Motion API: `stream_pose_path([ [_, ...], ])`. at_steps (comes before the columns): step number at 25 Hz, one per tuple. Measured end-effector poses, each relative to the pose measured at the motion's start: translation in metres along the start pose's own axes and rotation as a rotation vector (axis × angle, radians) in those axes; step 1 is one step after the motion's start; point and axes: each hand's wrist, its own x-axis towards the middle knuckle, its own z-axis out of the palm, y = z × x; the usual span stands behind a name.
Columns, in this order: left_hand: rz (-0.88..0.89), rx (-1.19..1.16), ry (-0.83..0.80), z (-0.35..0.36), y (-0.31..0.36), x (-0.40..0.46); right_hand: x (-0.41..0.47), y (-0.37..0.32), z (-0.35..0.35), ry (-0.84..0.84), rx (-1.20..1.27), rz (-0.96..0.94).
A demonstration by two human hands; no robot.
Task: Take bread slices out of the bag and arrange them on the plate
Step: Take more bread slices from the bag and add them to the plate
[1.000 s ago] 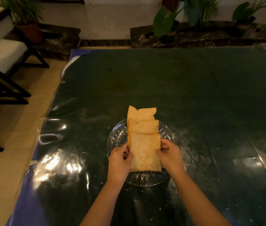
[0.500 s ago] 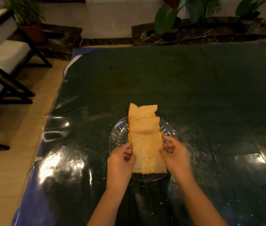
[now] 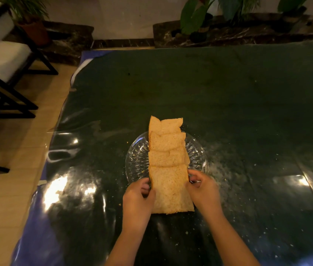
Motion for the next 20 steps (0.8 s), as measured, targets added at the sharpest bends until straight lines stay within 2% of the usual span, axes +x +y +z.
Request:
stream_pose_path([
  [2, -0.009, -0.007, 0.014, 0.0, 0.006, 0.009, 0.003, -0.002, 0.0, 0.027, -0.04, -0.047],
  [6, -0.045, -0.063, -0.13, 0.002, 0.014, 0.023, 0.013, -0.008, 0.002, -0.063, -0.049, -0.029],
  [15, -0.025, -0.112, -0.065, 0.01, 0.021, 0.027, 0.016, -0.008, 0.001, 0.074, 0.068, -0.06],
  [20, -0.088, -0.12, -0.062, 0.014, 0.018, 0.03, 0.02, -0.009, 0.002, 0.016, 0.096, -0.041],
])
